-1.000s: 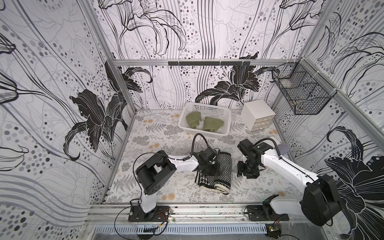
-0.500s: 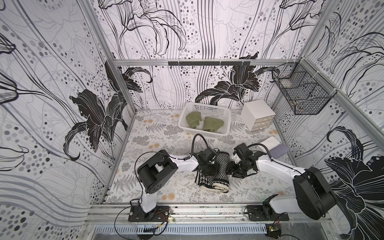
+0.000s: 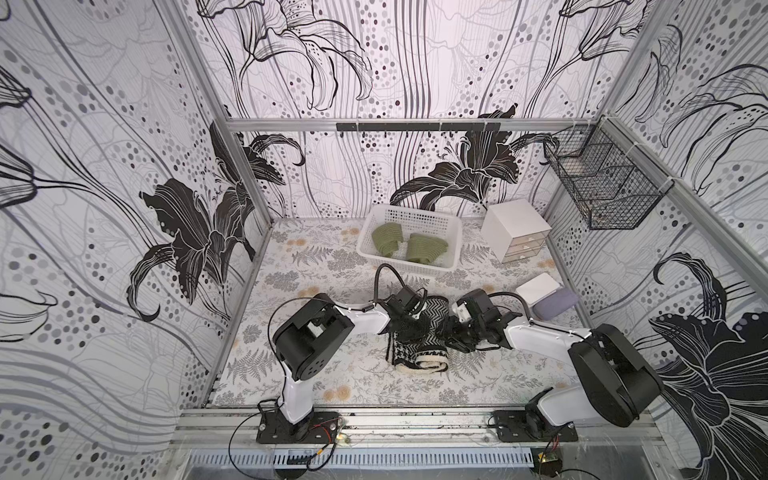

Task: Roll up the scarf and place it into the basket
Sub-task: Roll the scarf at the center of the board.

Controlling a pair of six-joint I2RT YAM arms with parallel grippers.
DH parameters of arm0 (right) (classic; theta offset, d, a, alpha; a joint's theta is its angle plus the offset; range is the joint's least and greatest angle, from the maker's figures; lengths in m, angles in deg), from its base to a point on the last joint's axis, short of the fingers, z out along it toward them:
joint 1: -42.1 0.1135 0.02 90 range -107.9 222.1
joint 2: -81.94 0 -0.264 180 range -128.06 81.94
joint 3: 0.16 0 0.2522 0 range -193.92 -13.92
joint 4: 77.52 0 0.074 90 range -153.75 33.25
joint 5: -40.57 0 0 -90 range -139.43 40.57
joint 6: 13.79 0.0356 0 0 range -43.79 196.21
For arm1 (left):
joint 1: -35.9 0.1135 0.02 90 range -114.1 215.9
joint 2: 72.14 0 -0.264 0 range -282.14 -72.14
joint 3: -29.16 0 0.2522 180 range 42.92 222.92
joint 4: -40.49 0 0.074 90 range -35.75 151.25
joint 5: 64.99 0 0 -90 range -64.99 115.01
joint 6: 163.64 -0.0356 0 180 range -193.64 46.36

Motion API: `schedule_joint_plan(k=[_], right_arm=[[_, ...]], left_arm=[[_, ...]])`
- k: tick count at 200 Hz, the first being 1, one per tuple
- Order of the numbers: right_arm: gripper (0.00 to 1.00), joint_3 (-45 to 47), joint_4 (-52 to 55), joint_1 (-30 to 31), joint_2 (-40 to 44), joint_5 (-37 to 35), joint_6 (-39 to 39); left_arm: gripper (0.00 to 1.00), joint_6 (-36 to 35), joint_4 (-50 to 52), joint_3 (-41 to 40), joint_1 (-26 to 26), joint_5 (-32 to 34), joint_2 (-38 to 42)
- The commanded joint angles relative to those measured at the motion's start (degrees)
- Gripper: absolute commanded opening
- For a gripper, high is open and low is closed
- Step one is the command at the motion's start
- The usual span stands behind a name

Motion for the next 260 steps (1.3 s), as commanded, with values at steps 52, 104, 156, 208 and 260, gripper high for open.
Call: schedule_joint_plan(k=[52,104,156,208,260], right_arm=[[0.0,-7.26,0.49,9.81,-2.96,4.75,-4.68],[0.0,-19.81,45.68,9.9,-0.44,-14.07,-16.56],[0.0,-26.13,64.15,10.61,0.9,-25.47,-16.1],[0.0,-26.58,64.66,10.86,0.77,-26.16,-14.97],[0.0,-28.11,63.52,11.48,2.0,-28.05,-11.41]], left_arm=[[0.35,-1.11,-7.9,-5.83,-3.59,9.36,4.69],[0.99,-4.52,-1.56,-10.27,2.01,14.15,14.01],[0.99,-2.36,-2.34,-7.86,0.62,12.71,17.17],[0.99,-6.7,7.44,-3.94,-1.01,18.94,18.93],[0.99,-2.5,-1.09,3.31,-7.81,8.38,10.87]])
